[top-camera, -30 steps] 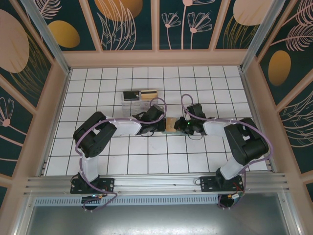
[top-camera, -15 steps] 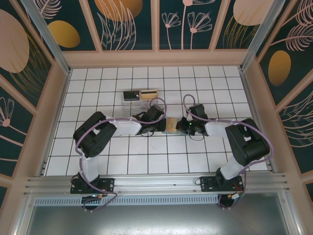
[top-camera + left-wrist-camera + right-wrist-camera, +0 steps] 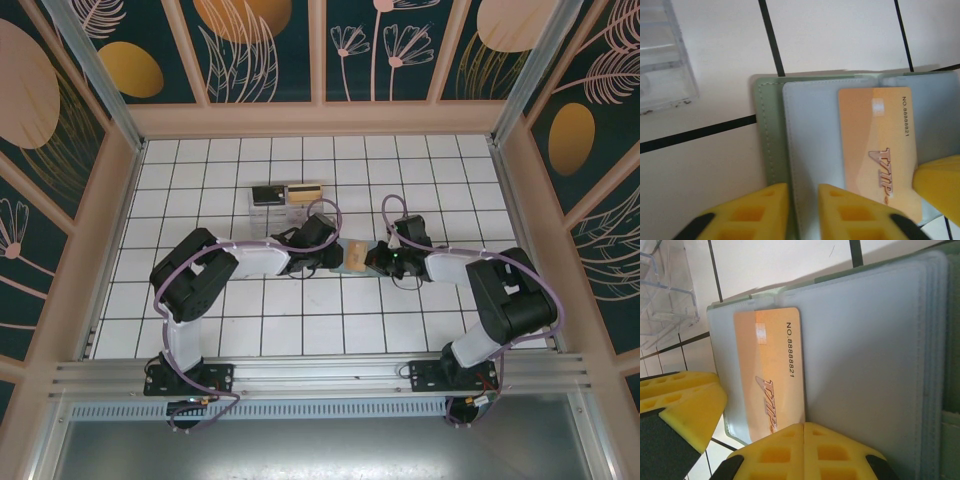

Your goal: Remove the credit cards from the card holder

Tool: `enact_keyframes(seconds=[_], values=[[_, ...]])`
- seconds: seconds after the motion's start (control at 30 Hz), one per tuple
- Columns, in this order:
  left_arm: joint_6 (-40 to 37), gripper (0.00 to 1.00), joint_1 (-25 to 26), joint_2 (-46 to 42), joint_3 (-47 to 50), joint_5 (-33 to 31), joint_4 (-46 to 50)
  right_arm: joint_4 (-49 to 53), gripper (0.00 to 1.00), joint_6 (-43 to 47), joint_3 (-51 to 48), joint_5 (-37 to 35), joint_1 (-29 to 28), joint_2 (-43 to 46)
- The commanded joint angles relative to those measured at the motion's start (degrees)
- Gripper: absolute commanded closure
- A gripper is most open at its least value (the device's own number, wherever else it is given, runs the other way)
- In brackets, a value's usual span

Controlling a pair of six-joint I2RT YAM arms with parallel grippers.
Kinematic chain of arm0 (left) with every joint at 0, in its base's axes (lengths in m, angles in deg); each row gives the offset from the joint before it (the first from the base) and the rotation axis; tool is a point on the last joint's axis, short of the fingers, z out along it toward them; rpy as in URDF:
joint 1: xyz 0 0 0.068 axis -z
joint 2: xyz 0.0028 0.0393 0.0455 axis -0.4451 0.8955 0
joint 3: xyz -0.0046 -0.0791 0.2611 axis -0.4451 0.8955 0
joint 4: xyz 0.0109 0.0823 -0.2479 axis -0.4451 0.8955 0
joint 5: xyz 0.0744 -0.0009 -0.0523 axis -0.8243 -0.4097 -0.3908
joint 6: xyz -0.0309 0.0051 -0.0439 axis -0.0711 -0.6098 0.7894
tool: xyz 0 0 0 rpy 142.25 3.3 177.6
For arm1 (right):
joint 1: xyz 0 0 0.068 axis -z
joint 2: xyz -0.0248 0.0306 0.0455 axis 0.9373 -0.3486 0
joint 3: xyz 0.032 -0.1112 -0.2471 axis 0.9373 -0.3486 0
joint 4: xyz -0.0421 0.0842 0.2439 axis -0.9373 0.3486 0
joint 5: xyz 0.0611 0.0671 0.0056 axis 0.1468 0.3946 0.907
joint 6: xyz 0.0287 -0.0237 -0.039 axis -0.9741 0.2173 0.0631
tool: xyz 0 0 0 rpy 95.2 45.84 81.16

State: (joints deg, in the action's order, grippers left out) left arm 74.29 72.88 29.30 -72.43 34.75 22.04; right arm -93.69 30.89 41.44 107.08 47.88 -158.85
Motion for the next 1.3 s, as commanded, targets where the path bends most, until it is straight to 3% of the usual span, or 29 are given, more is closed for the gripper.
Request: enact_keyframes(seconds=[0.0,0.17,0.37,0.87,1.03,1.27], values=[[-0.52,0.71,-0.14,-1.25,-0.11,-2.45,5.8,-0.93,0.97,1.06,-1.55,1.47,0.54,0.74],[-1.2,0.78,-0.16,-0.32,-1.52,-2.08,6.5,-2.9,0.83,0.91,-1.49,3.13,0.58,0.71],[-0.9,0.89,-0.05,1.77,-1.53,-1.02,6.13,-4.85,0.8,0.8,-1.9,4.24,0.77,-1.14],[-0.94,0.94,0.1,2.26,-0.91,-0.7,5.97,-9.47,0.82,-0.6,-2.75,6.21,1.09,-3.58],[-1.03,0.95,0.13,2.13,-0.84,-1.08,6.23,-8.81,0.95,-0.49,-3.1,6.03,1.62,-3.11],[-1.03,0.96,0.11,2.5,-0.74,-1.2,6.23,-6.95,0.95,0.99,-4.79,6.02,3.66,-0.8]])
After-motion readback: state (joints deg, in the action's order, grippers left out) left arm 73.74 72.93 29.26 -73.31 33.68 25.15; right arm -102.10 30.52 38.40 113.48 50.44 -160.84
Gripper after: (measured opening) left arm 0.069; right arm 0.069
